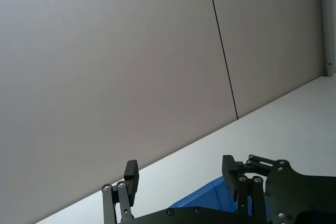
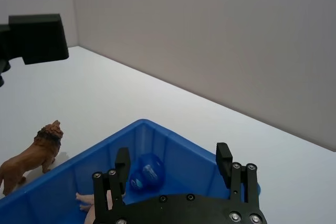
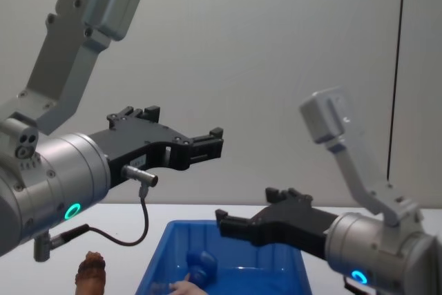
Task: Pick up the two dolls from the table and place them into the box.
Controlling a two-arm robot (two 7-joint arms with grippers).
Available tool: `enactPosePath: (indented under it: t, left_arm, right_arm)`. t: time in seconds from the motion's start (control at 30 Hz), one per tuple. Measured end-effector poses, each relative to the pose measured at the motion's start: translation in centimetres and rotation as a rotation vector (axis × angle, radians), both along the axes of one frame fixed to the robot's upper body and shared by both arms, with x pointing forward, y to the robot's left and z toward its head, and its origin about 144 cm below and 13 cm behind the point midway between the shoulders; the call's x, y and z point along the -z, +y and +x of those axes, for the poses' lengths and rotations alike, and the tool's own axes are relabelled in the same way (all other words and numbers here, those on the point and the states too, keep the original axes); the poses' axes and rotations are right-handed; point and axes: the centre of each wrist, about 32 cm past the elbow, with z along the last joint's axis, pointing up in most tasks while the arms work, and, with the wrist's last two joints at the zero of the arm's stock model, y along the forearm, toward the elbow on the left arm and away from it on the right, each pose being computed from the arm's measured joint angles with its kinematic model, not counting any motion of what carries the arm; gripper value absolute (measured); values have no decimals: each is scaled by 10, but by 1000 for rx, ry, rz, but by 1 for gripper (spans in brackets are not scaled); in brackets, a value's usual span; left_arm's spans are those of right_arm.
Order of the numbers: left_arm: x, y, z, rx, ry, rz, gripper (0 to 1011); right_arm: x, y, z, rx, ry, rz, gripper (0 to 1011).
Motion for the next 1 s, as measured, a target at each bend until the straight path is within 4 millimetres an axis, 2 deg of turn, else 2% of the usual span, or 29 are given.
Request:
enactPosePath:
  t: [0.47,1.0]
  left_arm:
    - [0,0,0,0,0,0,1001]
    - [0,0,0,0,0,0,1001]
  right_arm:
    - [-5,-26,-23,102,-34,63,1001]
    - [1,-62,-51,243,-41,97,1001]
